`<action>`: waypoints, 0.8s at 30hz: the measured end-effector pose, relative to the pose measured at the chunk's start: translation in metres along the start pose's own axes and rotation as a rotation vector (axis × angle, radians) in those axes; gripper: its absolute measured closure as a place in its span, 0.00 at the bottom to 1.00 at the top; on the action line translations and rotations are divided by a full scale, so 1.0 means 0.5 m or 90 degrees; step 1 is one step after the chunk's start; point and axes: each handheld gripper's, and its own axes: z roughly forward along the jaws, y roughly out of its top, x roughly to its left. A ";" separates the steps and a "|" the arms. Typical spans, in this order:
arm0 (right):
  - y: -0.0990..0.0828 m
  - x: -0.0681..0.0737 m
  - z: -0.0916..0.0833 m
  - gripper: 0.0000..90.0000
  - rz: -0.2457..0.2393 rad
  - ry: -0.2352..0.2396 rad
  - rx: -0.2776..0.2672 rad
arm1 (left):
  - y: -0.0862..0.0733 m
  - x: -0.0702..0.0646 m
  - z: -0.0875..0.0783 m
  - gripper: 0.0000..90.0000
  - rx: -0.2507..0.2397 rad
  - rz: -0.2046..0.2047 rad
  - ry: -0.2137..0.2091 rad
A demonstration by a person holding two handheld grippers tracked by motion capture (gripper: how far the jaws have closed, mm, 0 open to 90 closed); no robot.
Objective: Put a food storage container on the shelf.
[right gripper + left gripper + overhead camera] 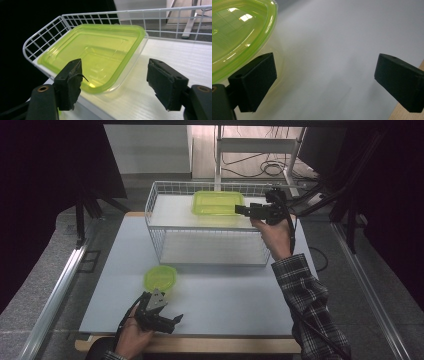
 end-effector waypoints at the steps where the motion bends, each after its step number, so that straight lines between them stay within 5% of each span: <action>1: -0.003 0.002 -0.002 0.29 -0.007 0.000 0.000 | 0.000 0.001 -0.001 0.05 -0.001 -0.002 -0.002; 11: -0.038 0.026 -0.028 0.20 -0.069 0.004 0.006 | 0.001 0.005 -0.002 0.05 -0.003 -0.019 -0.002; 24: -0.090 0.047 -0.053 0.12 -0.108 0.017 0.015 | 0.000 0.007 -0.005 0.05 -0.005 -0.014 0.007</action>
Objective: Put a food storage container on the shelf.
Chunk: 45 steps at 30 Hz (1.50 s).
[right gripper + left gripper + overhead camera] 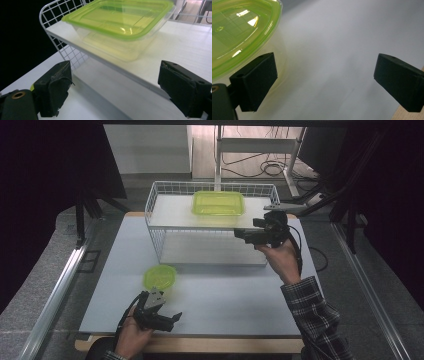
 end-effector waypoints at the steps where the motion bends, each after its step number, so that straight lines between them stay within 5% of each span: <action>1: -0.004 0.001 -0.001 0.12 -0.001 0.001 0.001 | 0.000 0.000 0.000 0.05 0.000 0.000 0.000; 16: -0.091 0.020 -0.014 0.03 -0.036 0.032 0.028 | 0.001 -0.004 0.002 0.04 0.007 0.004 0.001; 28: -0.180 0.006 -0.014 0.00 -0.049 0.012 0.051 | 0.000 -0.005 0.003 0.04 0.012 0.008 0.003; 45: -0.247 0.010 -0.028 0.00 -0.064 -0.011 0.059 | 0.000 -0.006 0.005 0.04 0.008 0.009 -0.001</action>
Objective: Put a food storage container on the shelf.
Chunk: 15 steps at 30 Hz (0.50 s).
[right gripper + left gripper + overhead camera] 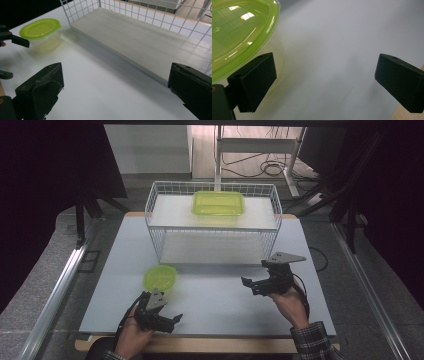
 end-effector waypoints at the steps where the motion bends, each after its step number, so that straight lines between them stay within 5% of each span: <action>1: -0.007 0.001 -0.001 0.00 -0.003 -0.006 0.000 | 0.000 0.000 0.000 0.04 0.000 0.001 0.000; 15: -0.056 0.023 0.000 0.00 -0.031 -0.024 0.021 | -0.001 -0.001 0.003 0.04 0.012 0.000 0.000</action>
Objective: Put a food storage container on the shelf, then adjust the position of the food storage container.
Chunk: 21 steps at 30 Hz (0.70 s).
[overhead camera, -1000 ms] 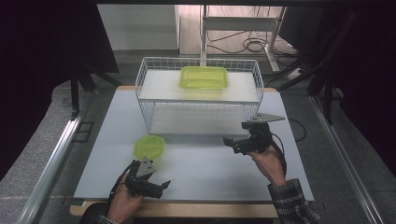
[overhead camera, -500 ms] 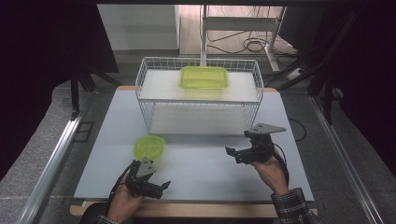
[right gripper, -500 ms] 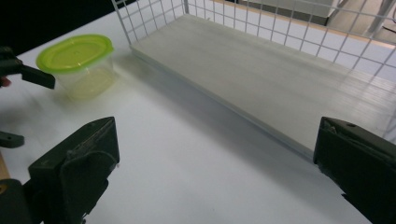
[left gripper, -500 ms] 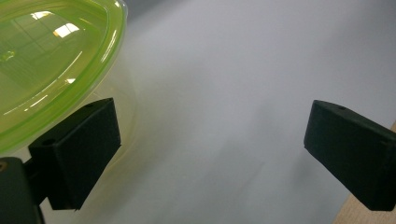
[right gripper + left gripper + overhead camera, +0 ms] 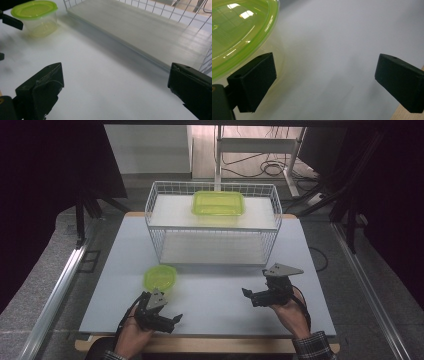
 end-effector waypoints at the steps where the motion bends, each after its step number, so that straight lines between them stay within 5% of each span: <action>1: -0.005 0.001 0.001 0.00 0.000 0.000 0.002 | 0.000 0.000 0.001 0.04 0.002 0.002 0.001; 11: -0.065 -0.008 0.021 0.01 0.010 -0.016 0.048 | 0.001 -0.001 0.003 0.05 0.022 -0.012 -0.008; 21: -0.074 -0.018 0.026 0.01 0.021 -0.021 0.046 | 0.012 0.003 -0.023 0.07 0.008 -0.013 0.006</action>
